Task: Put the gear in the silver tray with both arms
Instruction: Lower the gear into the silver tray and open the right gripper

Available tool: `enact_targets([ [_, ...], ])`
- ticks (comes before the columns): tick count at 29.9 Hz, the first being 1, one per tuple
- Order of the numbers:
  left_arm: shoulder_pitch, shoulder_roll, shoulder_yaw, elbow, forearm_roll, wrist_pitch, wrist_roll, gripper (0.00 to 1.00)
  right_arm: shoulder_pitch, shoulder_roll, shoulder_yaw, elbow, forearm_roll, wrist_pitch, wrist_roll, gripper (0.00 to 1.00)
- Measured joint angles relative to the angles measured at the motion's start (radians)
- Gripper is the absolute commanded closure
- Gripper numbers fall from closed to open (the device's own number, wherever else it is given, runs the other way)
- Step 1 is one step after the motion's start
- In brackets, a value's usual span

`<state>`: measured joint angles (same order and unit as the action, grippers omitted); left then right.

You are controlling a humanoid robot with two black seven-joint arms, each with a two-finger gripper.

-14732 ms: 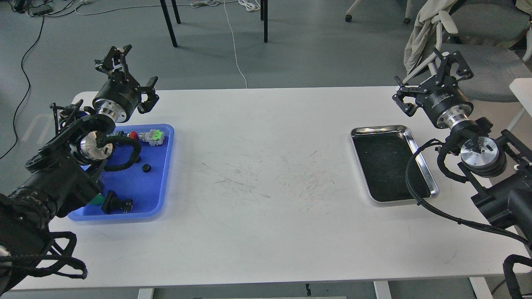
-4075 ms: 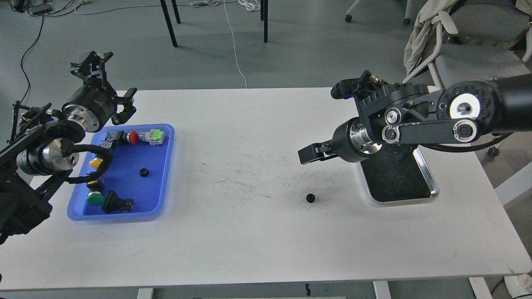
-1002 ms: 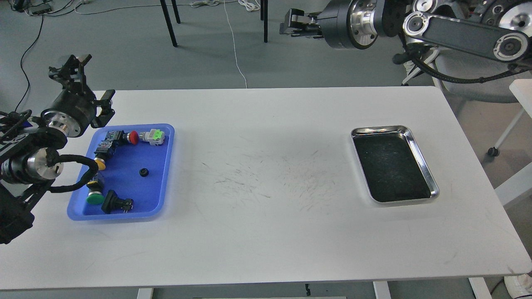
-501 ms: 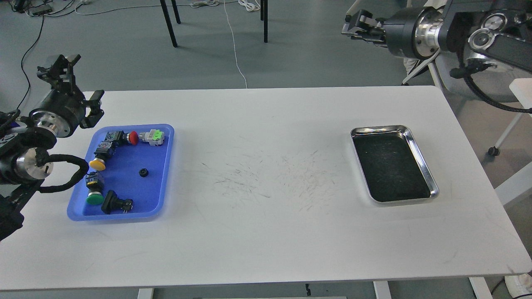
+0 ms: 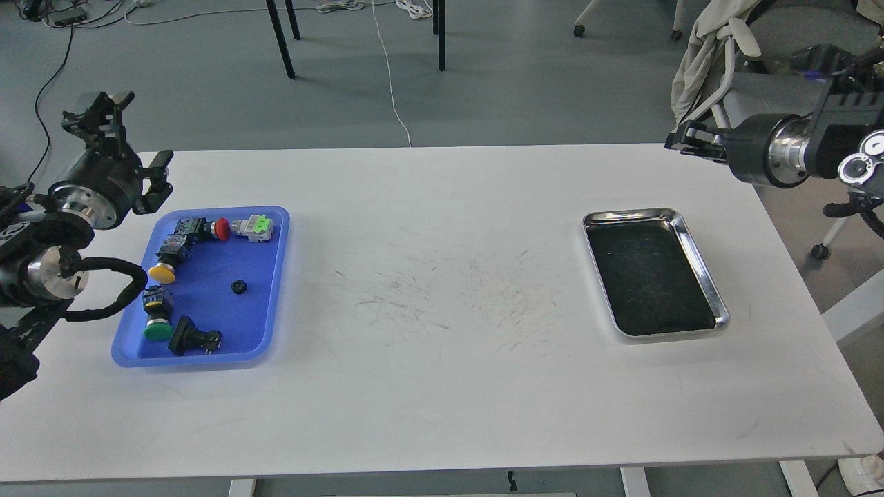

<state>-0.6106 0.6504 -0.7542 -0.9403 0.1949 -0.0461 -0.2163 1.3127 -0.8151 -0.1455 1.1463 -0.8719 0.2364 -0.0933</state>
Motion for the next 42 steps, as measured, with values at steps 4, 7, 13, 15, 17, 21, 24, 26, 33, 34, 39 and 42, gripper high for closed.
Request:
enact_targets([
  [4,0.000,0.000,0.000,0.000,0.000,0.000,0.000,0.02,-0.067,0.002,0.000,-0.007,-0.056,-0.017,0.000,0.97],
  [7,0.000,0.000,0.000,0.000,0.000,0.000,0.000,0.02,-0.121,0.013,0.003,-0.026,-0.087,-0.046,0.001,0.97],
  [13,0.000,0.000,0.000,0.000,0.000,0.000,0.002,0.02,-0.199,0.104,0.003,-0.131,-0.103,-0.082,0.026,0.96],
  [15,0.000,0.000,0.001,0.000,0.000,-0.001,0.003,0.02,-0.212,0.130,0.002,-0.161,-0.103,-0.084,0.030,0.95],
  [17,0.000,0.001,0.001,0.000,0.000,-0.001,0.003,0.02,-0.228,0.147,0.000,-0.179,-0.104,-0.085,0.031,0.93],
  [21,0.000,0.002,0.001,0.000,0.000,-0.001,0.003,0.02,-0.253,0.175,-0.002,-0.199,-0.104,-0.085,0.032,0.88],
  [24,0.000,0.005,0.000,0.000,0.000,-0.002,0.003,0.02,-0.257,0.179,-0.004,-0.205,-0.107,-0.084,0.032,0.77],
  [26,0.000,0.008,0.000,0.000,0.000,-0.002,0.002,0.02,-0.257,0.183,-0.004,-0.214,-0.119,-0.082,0.031,0.71],
  [33,0.000,0.013,0.000,0.000,0.000,-0.002,0.002,0.02,-0.269,0.207,-0.005,-0.228,-0.136,-0.080,0.030,0.60],
  [34,0.000,0.015,0.000,0.000,0.000,-0.002,0.002,0.02,-0.273,0.211,-0.005,-0.228,-0.136,-0.080,0.030,0.60],
  [39,0.000,0.017,0.000,0.000,0.000,-0.002,0.000,0.02,-0.277,0.219,-0.003,-0.228,-0.136,-0.081,0.030,0.57],
  [42,0.001,0.017,0.001,0.000,0.000,-0.002,0.000,0.02,-0.277,0.221,-0.001,-0.228,-0.136,-0.081,0.030,0.50],
])
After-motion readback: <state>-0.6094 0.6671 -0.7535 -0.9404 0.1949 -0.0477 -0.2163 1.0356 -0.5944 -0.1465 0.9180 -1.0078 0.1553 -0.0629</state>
